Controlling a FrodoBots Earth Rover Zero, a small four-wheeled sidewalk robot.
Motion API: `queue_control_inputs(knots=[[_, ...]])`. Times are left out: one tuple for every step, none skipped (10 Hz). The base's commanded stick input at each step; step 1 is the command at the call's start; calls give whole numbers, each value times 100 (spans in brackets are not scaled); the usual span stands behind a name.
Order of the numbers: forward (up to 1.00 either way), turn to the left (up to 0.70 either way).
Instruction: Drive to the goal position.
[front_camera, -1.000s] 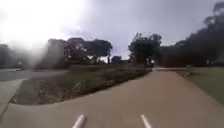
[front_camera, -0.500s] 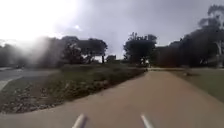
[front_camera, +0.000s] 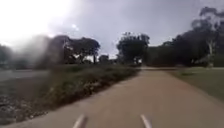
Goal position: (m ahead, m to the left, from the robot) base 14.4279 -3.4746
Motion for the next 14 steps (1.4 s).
queue_control_inputs(knots=[[70, -24], [70, -24], [70, -24], [70, -24], [70, -24], [70, -24], [70, -24], [70, -24], [70, -24], [70, -24], [68, -24], [67, -23], [64, -27], [62, -34]])
